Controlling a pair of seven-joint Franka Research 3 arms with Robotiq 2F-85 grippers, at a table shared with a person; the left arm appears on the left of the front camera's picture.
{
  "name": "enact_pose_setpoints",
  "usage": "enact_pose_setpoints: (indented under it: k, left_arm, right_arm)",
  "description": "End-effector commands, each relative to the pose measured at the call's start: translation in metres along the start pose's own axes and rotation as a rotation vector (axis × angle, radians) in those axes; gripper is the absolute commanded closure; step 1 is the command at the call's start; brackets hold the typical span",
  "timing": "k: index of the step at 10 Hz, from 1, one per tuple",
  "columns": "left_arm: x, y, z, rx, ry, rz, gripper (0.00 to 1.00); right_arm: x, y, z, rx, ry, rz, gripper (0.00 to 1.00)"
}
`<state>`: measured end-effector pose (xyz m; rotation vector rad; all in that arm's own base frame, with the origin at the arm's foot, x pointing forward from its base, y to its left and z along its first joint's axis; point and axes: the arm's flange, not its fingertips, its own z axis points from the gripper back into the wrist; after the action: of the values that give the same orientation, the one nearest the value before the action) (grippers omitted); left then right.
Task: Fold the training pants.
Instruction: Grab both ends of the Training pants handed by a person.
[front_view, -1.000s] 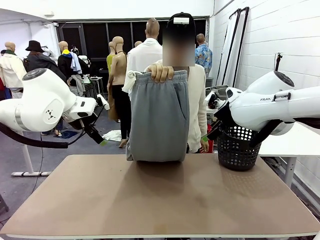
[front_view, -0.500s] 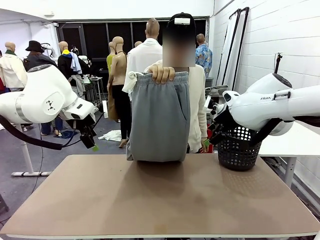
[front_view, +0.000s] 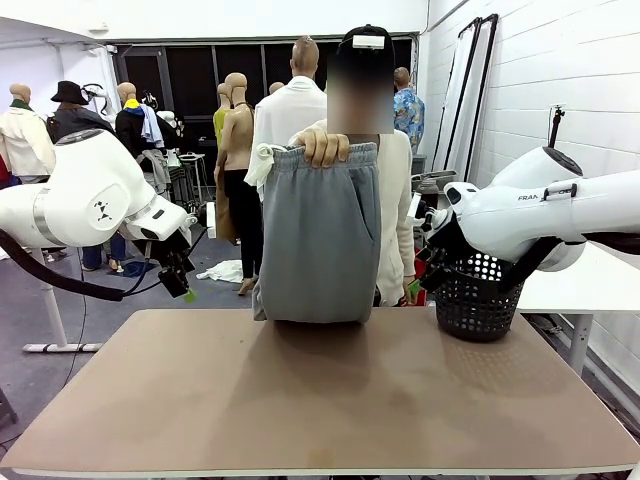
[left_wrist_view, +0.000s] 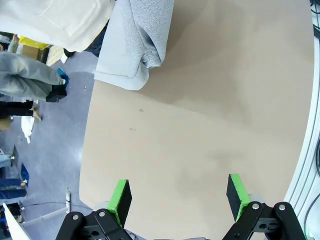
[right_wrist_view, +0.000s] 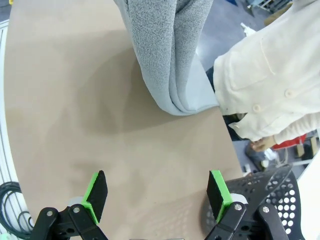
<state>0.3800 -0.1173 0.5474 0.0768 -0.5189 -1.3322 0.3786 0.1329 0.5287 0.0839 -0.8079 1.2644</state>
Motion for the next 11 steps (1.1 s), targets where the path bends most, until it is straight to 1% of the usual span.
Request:
enact_pose_setpoints:
  k: [1, 2, 3, 4, 5, 6, 8, 9, 11]
  left_arm:
    - [0.000, 0.000, 0.000, 0.001, -0.002, -0.001, 0.00]
    - [-0.003, 0.014, -0.005, -0.006, -0.081, -0.050, 0.00]
    - [-0.005, 0.022, -0.009, -0.037, -0.121, -0.096, 0.00]
    - [-0.007, 0.028, -0.013, -0.028, -0.121, -0.134, 0.00]
    - [-0.011, 0.035, -0.017, -0.037, -0.160, -0.193, 0.00]
    - [-0.015, 0.041, -0.021, -0.068, -0.235, -0.242, 0.00]
    - [-0.014, 0.047, -0.028, -0.114, -0.298, -0.257, 0.00]
    - [-0.012, 0.048, -0.030, -0.175, -0.385, -0.260, 0.00]
    - [-0.010, 0.051, -0.036, -0.222, -0.416, -0.195, 0.00]
  right_arm:
    - [0.000, 0.000, 0.000, 0.002, -0.001, -0.001, 0.00]
    - [0.000, -0.010, -0.009, 0.015, -0.036, 0.035, 0.00]
    - [-0.003, -0.018, -0.017, 0.044, -0.071, 0.053, 0.00]
    - [-0.008, -0.023, -0.022, 0.087, -0.120, 0.059, 0.00]
    - [-0.012, -0.028, -0.031, 0.113, -0.152, 0.060, 0.00]
    - [-0.013, -0.032, -0.036, 0.147, -0.195, 0.058, 0.00]
    - [-0.016, -0.033, -0.036, 0.164, -0.288, 0.063, 0.00]
    - [-0.018, -0.033, -0.039, 0.170, -0.337, 0.058, 0.00]
    - [-0.019, -0.033, -0.045, 0.141, -0.386, 0.068, 0.00]
